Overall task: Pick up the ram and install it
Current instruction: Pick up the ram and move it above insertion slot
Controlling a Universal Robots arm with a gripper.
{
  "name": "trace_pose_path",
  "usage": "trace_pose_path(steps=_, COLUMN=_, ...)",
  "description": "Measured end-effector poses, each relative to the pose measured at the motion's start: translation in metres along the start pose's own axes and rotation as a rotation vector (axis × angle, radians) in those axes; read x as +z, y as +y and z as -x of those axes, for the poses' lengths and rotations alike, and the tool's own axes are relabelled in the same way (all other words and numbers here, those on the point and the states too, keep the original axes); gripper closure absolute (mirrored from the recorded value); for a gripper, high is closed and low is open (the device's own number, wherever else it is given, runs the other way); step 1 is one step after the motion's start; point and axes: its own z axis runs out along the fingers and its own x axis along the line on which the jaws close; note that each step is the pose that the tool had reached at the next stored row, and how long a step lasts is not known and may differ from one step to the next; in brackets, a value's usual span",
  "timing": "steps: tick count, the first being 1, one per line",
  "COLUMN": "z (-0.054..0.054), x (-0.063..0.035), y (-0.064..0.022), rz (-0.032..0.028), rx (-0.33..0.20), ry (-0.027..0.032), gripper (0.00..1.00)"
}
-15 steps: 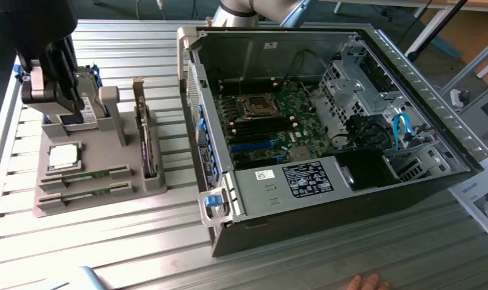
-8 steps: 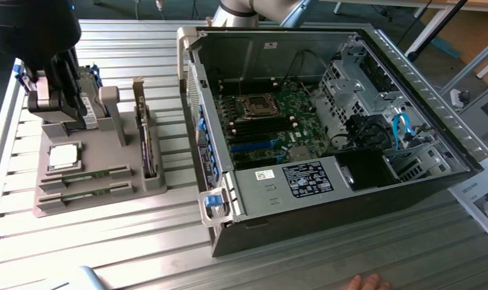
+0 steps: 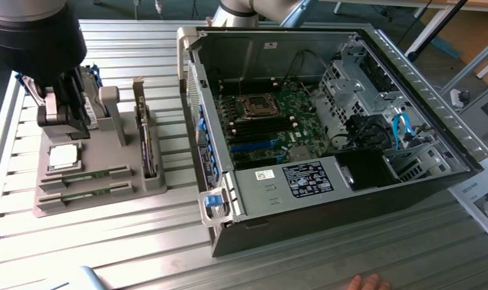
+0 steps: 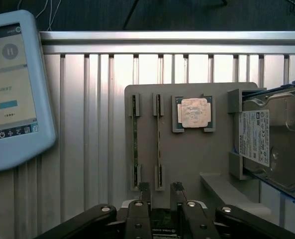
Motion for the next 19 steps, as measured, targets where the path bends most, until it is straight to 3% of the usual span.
trace_pose_path(steps=11, z=0.001, x=0.0272, y=0.0006, rz=0.005, rx=0.0, ry=-0.0001, gripper=0.7)
trace_pose_path(steps=19, z=0.001, x=0.0363, y=0.0007, rz=0.0079, rx=0.0, ry=0.0, gripper=0.7)
